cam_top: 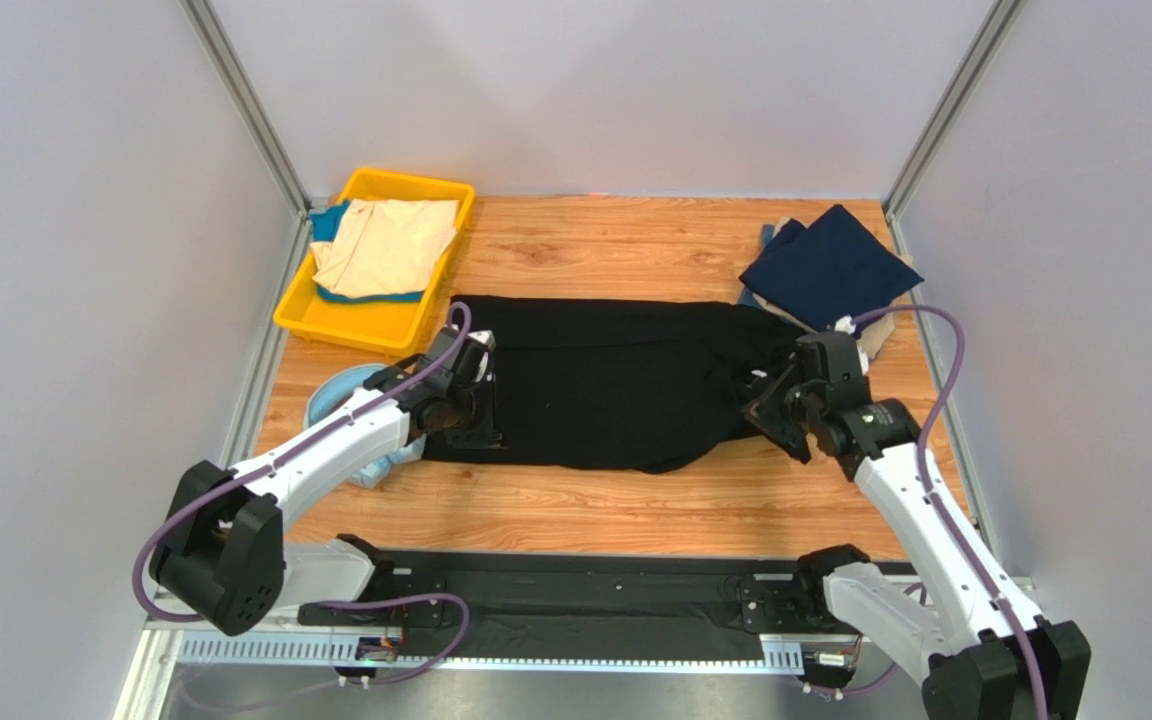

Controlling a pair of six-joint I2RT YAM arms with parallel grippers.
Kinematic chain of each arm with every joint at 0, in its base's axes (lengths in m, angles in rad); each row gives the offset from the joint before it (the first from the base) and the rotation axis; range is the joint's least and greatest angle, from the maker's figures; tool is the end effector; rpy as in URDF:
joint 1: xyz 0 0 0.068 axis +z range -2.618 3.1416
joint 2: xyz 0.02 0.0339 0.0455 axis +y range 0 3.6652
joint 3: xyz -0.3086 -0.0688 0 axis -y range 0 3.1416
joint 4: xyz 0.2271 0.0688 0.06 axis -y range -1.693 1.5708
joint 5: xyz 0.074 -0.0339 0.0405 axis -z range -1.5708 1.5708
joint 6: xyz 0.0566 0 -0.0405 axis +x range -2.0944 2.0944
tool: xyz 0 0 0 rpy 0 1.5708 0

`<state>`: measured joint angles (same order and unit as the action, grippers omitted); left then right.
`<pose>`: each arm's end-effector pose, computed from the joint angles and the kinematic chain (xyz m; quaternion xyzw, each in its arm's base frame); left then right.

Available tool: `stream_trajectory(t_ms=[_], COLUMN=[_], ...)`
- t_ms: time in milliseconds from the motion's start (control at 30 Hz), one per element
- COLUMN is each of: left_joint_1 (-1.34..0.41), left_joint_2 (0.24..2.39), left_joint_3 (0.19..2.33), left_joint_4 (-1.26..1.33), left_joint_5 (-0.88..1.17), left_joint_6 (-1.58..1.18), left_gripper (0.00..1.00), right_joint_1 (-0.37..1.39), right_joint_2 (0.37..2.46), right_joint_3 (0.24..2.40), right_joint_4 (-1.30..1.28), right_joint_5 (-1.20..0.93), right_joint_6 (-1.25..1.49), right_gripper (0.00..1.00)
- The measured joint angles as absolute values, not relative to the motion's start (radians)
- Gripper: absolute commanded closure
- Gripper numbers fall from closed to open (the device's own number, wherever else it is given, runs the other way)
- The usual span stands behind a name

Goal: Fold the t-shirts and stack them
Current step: Grap the side of the flattened tshirt closest away from the robot with both arms

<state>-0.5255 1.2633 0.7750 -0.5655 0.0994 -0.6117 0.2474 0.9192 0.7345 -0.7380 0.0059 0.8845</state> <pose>0.1873 -0.1151 0.2408 -0.0289 0.9652 -0.1779 0.1893 0.1416 0.0354 0.2720 0.2978 0.9000 0.1684 0.2703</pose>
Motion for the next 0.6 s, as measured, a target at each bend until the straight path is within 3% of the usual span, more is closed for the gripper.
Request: stream_trajectory(t_ms=[267,600], left_joint_1=[-0.542,-0.544], left_joint_2=[1.291,1.292], left_joint_3=[0.775,0.759], left_joint_4=[-0.565,-0.565], left_joint_5=[0.1,0.1], left_joint_6=[-0.611,-0.602], left_gripper=[0.74,0.74], right_joint_1=[0.247,0.25], right_joint_2=[1.119,1.845], right_joint_3=[1.0,1.486], right_joint_4=[-0.858,-0.809], right_joint_5=[-0.008,-0.137], right_joint_6=[0.75,0.568], right_gripper=[1.0,1.0])
